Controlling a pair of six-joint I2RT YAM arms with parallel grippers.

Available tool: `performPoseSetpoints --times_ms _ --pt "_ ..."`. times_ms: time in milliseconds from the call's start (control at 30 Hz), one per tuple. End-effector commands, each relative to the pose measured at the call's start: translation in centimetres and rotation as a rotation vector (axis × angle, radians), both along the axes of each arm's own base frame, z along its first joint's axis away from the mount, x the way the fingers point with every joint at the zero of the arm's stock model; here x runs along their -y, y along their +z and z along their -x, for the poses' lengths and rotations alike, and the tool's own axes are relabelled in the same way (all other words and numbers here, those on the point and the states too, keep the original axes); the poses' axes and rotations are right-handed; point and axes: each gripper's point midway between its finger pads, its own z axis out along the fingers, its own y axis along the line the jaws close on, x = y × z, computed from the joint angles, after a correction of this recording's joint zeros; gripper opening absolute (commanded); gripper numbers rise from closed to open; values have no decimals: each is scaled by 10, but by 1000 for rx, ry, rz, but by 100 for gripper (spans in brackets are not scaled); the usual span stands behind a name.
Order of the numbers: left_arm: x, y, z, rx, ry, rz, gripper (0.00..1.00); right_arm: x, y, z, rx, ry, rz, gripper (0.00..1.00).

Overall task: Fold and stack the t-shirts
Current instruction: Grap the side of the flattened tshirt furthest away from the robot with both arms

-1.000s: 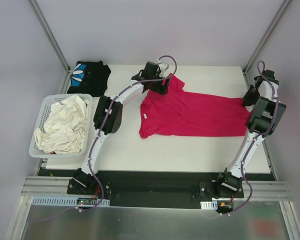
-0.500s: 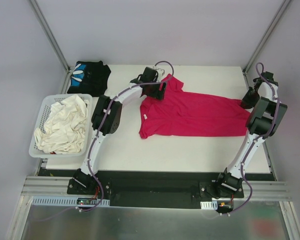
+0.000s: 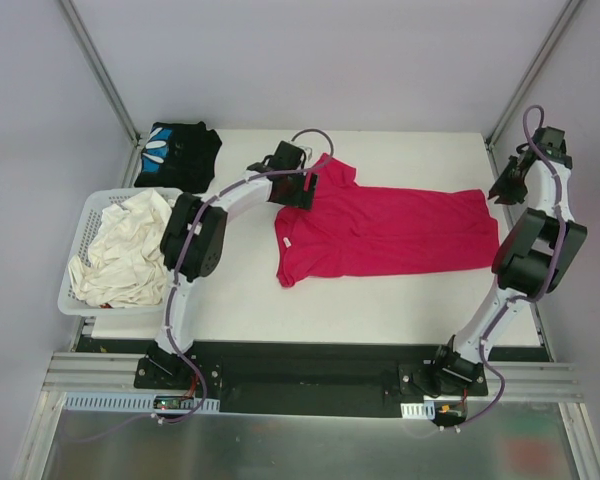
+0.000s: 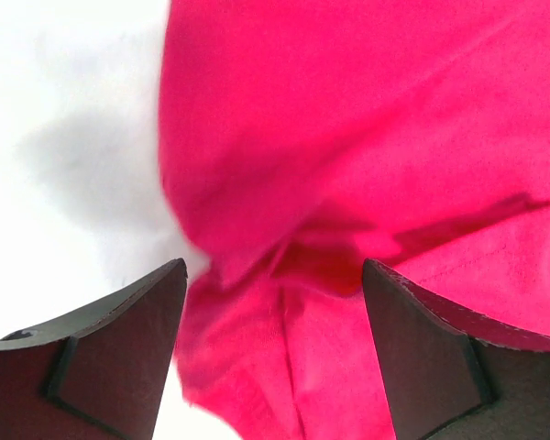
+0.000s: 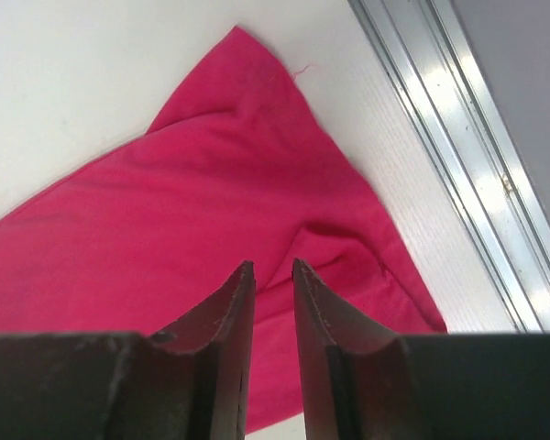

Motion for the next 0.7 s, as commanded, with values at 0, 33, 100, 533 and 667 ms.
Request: performPoseSetpoints --times_ms 0,33,100,533,667 --pt "-29 52 19 39 119 -6 76 -16 34 12 74 7 3 27" --pt "-33 46 30 15 125 -14 76 -19 43 15 94 8 6 27" --pt "-36 57 41 28 144 -19 76 -31 47 17 111 26 -27 27" --pt "33 116 89 88 -143 69 79 -227 0 27 87 435 -222 33" --pt "54 113 114 64 -226 57 79 -243 -16 31 56 445 -231 33"
